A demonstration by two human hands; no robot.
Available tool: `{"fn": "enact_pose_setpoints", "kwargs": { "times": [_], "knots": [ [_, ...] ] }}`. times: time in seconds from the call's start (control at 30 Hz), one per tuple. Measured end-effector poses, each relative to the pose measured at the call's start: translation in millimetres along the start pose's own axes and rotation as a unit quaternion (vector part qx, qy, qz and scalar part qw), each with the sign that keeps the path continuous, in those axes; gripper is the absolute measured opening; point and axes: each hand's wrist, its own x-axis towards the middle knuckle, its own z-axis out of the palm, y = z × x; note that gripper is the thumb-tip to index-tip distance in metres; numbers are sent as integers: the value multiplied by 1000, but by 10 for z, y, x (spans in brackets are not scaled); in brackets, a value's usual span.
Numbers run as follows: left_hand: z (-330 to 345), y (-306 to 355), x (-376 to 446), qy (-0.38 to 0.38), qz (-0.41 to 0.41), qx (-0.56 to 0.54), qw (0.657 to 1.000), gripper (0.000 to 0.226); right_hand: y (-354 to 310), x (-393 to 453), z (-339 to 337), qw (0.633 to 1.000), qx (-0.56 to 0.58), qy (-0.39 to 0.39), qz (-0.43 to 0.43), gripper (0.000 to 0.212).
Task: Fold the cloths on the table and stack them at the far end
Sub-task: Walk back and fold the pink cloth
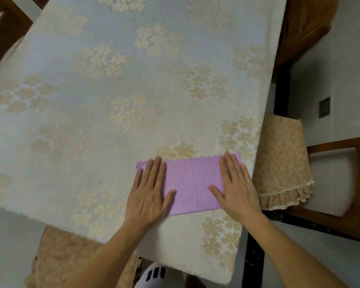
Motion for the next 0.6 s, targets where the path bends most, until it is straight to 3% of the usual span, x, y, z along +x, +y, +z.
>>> {"fn": "enact_pose_setpoints", "kwargs": {
  "times": [0.37,0.6],
  "knots": [
    [-135,-39,15,-10,19,8,1000,78,45,-82,-155,1000,-10,-15,7,83],
    [-638,263,682,39,250,82,964,73,240,-412,-504,995,-7,46,91,67]
  ]
}}
